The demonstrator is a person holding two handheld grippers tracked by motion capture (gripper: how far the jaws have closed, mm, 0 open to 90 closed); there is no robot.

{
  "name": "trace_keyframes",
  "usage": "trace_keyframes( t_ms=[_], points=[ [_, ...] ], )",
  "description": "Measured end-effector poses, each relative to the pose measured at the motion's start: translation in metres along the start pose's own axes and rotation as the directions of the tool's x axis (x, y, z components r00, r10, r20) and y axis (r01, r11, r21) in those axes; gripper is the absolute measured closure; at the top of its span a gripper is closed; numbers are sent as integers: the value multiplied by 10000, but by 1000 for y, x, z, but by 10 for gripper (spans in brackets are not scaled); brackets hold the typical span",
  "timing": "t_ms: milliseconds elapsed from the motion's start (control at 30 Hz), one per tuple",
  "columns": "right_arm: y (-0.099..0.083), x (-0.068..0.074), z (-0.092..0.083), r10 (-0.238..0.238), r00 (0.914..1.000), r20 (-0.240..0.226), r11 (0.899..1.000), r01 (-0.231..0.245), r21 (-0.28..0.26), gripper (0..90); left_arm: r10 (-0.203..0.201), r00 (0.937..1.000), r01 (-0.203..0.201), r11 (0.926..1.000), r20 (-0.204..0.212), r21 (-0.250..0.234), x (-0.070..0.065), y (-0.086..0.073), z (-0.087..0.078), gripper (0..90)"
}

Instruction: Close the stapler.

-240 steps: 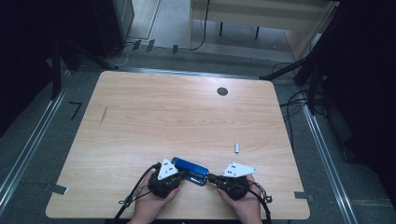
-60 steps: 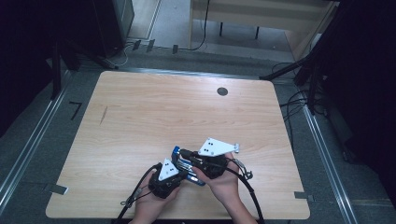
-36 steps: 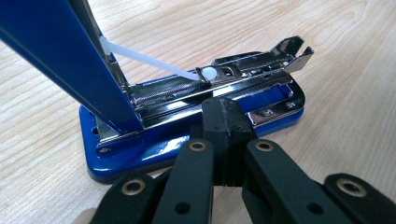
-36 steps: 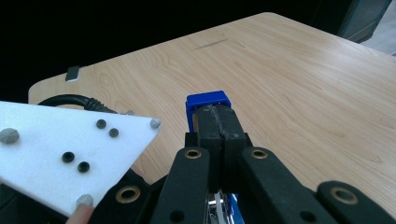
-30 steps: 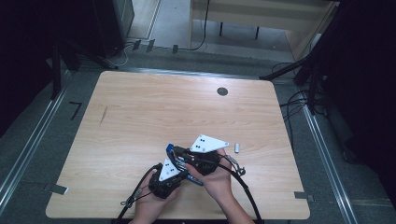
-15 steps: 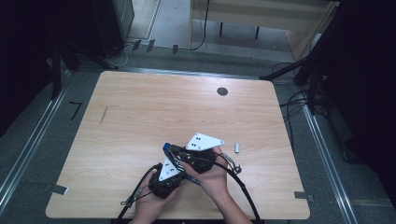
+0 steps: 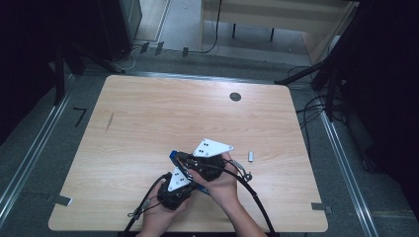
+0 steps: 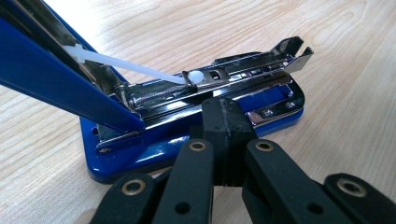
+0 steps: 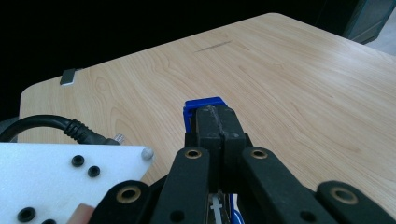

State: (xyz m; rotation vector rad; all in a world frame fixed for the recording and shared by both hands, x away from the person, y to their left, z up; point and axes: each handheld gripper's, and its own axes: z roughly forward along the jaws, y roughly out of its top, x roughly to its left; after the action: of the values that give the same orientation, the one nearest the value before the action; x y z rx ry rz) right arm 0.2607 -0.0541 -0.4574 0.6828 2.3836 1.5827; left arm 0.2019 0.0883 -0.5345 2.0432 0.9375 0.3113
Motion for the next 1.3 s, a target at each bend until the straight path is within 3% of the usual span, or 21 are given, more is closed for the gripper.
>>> trace_keyframes(
  t_ms=[700, 1300],
  points=[
    [-4, -4, 16, 190, 9992, -359, 9991, -176, 394, 900, -28, 10000, 28, 10000, 50, 23, 1, 0, 0, 900],
    [-9, -10, 27, 454, 9954, -846, 9985, -425, 358, 900, 23, 10000, -23, 10000, 64, 69, 1, 0, 0, 900]
  ],
)
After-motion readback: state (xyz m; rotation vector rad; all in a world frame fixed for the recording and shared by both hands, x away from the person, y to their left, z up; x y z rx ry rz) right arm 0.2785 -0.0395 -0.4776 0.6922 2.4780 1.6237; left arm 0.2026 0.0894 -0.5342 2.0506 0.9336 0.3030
